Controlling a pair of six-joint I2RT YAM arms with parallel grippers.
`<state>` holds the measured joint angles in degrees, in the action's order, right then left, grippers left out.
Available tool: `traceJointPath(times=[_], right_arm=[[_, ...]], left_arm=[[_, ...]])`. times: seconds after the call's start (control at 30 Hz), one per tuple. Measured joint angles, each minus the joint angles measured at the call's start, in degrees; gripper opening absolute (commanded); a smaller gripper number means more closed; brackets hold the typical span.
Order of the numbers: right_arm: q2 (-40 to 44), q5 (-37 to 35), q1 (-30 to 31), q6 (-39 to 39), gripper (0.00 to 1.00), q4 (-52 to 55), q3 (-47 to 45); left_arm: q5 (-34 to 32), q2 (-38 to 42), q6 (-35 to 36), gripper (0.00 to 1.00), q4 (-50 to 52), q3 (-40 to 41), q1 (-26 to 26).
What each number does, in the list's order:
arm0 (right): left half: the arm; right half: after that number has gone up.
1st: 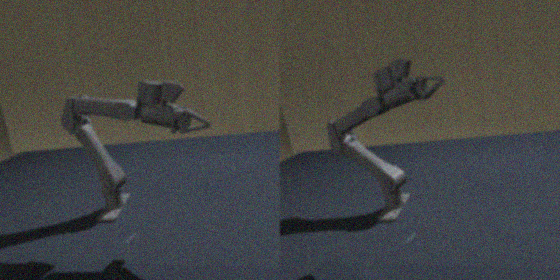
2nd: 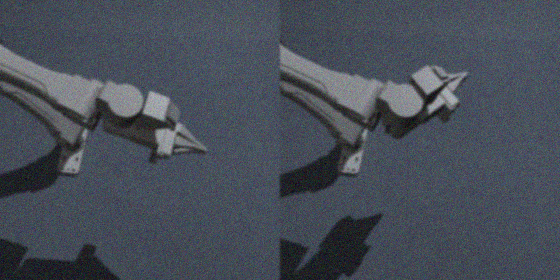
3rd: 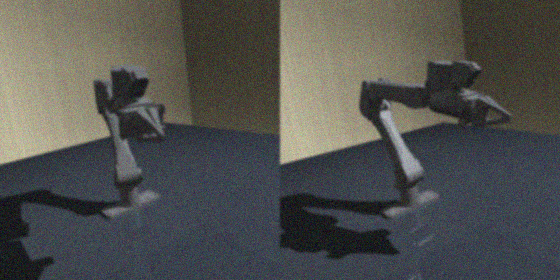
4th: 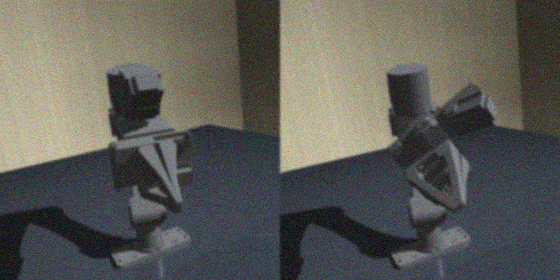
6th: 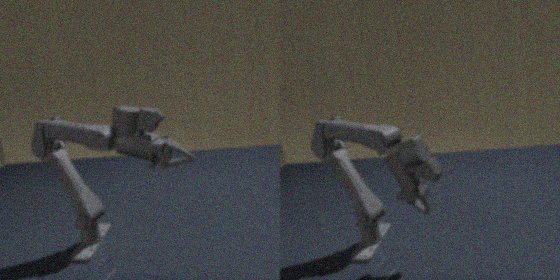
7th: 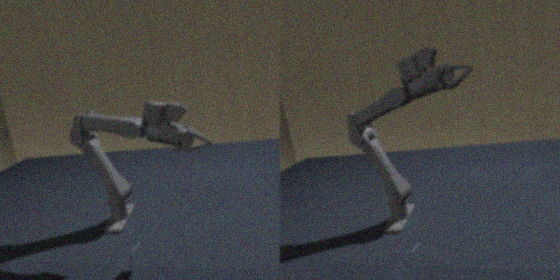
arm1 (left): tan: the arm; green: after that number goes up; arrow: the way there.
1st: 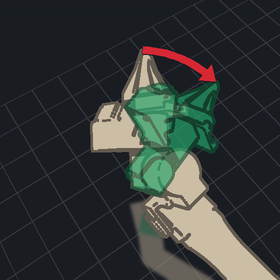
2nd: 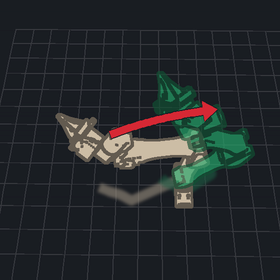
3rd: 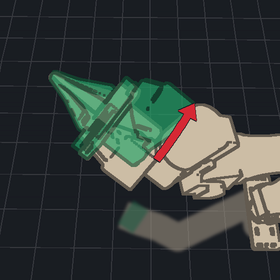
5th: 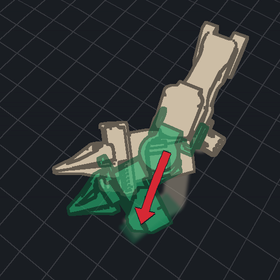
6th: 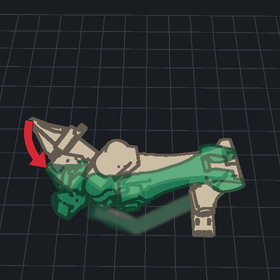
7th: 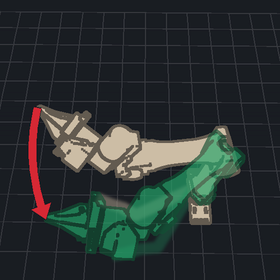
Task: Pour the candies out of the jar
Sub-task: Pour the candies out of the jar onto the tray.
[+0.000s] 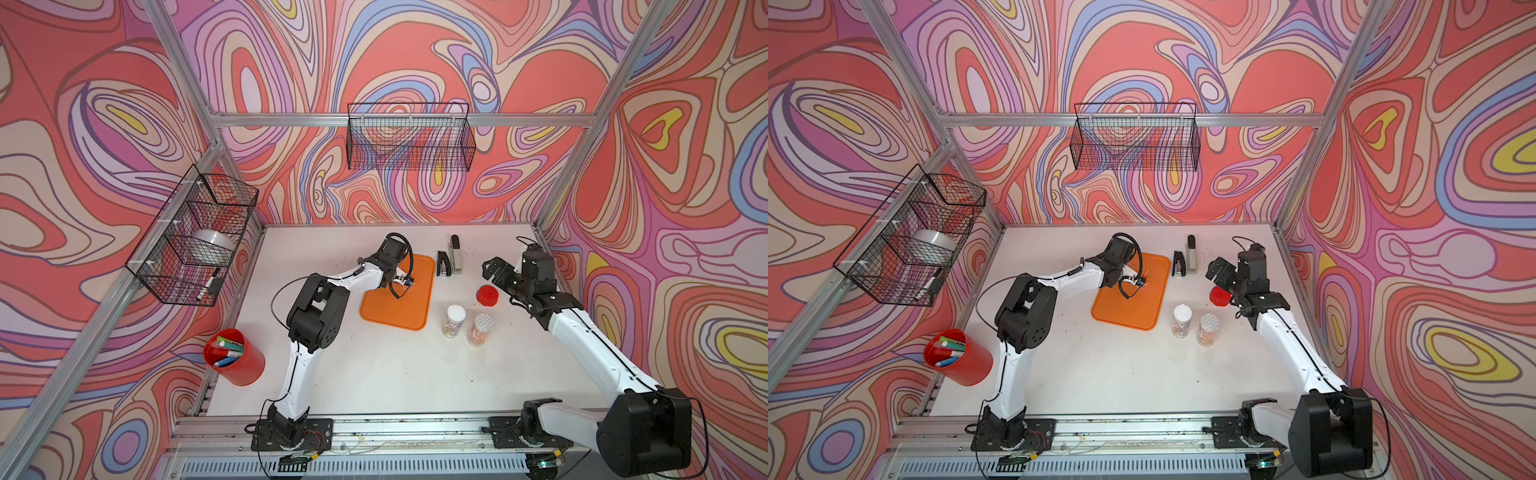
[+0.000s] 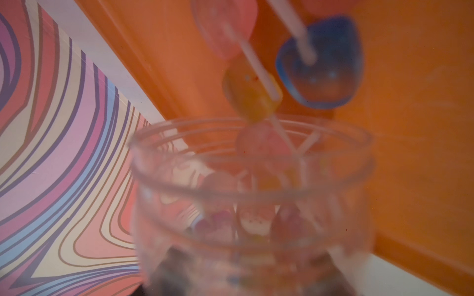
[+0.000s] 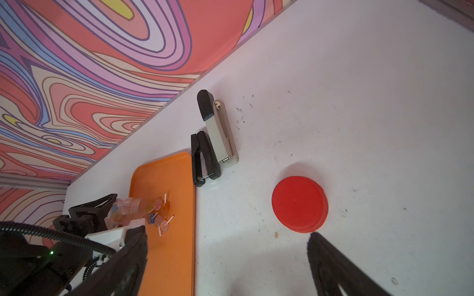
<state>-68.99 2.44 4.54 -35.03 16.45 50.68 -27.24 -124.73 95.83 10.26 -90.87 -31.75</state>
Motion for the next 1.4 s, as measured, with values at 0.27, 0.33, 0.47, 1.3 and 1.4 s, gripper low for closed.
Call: traceJointPath(times=[0.27, 0.33, 0.47, 1.3, 1.4], right_arm=[[-0.2, 0.7, 0.0, -0.5, 0.98, -0.6, 0.0], [-0.2, 1.0, 0.0, -0.7, 0.98, -0.7, 0.0], [-0.2, 1.6, 0.0, -1.1, 0.98, -1.2, 0.0], [-0.2, 4.7, 0.0, -1.7, 0.98, -3.1, -0.2], [-0.2, 6.2, 0.0, -1.7, 0.98, -3.9, -0.2]], left_arm=[[-0.3, 6.6, 6.4, 0.0, -3.0, 6.4, -0.2], [-0.2, 8.9, 7.7, 0.0, -3.8, 8.4, -0.2], [0.6, 12.5, 9.4, 0.0, -4.1, 10.9, -0.2], [4.8, 14.6, 6.1, 0.0, -6.3, 12.9, 1.1], [7.8, 16.2, -0.3, 0.0, -4.8, 12.6, 2.2]])
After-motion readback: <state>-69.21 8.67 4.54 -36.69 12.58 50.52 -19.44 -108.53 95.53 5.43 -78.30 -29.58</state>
